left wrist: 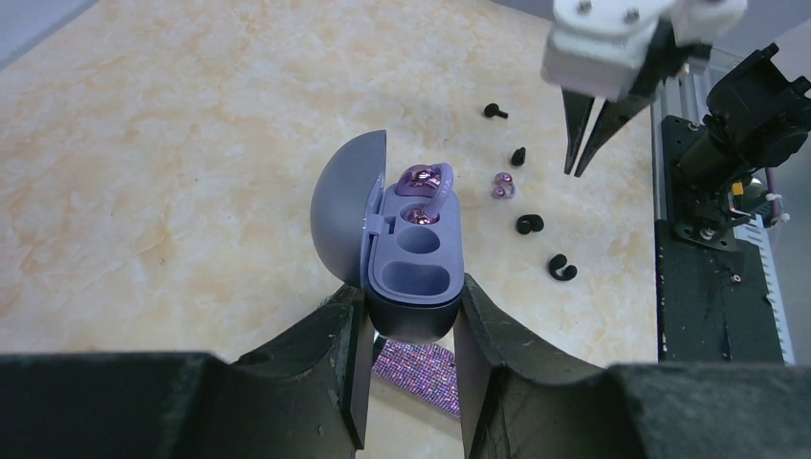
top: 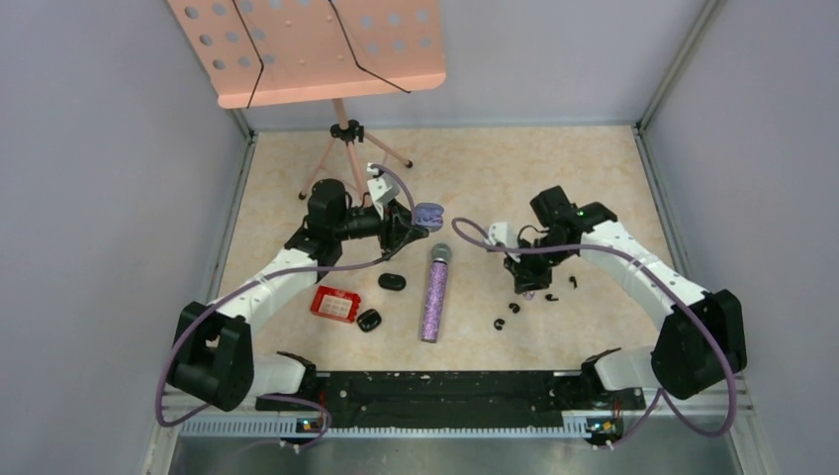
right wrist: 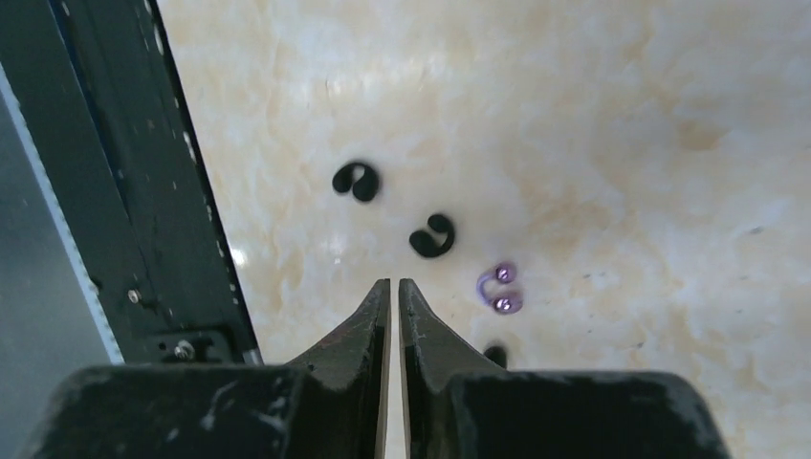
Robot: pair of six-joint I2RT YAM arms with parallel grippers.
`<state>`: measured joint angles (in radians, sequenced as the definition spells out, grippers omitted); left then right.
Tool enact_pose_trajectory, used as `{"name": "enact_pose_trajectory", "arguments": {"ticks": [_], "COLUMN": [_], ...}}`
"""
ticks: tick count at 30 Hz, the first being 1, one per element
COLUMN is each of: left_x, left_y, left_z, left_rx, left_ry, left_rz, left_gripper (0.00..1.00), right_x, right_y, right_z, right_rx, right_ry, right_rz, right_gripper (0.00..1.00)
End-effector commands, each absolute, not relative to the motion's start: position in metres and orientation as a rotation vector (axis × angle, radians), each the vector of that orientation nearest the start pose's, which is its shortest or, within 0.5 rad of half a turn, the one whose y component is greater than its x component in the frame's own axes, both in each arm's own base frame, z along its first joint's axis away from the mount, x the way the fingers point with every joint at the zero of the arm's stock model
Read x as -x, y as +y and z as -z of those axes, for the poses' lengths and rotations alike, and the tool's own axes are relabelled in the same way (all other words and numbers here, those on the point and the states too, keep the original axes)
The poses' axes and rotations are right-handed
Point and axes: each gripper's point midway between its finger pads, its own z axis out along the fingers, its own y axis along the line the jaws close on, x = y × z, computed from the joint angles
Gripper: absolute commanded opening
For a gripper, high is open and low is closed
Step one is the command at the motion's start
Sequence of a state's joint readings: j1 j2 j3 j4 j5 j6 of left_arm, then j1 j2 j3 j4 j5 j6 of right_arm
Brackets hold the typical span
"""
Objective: Insert the wireless bluetooth earbuds into the charging case
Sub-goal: Move the earbud to the center of the board.
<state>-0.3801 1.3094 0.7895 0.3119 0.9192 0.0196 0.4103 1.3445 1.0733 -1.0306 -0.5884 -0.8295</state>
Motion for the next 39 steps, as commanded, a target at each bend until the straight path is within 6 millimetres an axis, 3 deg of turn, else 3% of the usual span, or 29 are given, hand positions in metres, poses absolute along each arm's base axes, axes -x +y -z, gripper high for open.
{"name": "enact_pose_trajectory", "arguments": {"ticks": [1, 9, 29, 34, 39], "left_x": [-0.283, -0.289, -0.290, -0.292, -0.293], "left_y": [-0.256, -0.255, -0.251, -0.250, -0.251], "left_z": [-0.234, -0.233, -0.228, -0.227, -0.225], "left_rx": [-0.988, -0.934, -0.922, -0.917, -0.914], "left_ry": [1.490, 1.518, 1.554, 1.560, 1.565], "left_rz": [1.037, 1.037, 1.033, 1.028, 1.030], "left_gripper": [0.00, 0.00, 0.00, 0.00, 0.00], "right_x": [-0.193, -0.189, -0.215, -0.212, -0.221], "right_y": [0.138, 0.112, 0.099, 0.114, 0.146], "right_z": [-0.111, -0.068, -0.027, -0.026, -0.019], "right_rx": [1.897, 2.082, 2.089, 2.072, 2.038], "right_ry": [1.926, 1.835, 1.922, 1.883, 1.855], "right_rz": [-0.516, -0.356, -0.200, -0.304, -0.396], "right_gripper": [0.06, 0.08, 0.18, 0.19, 0.22]}}
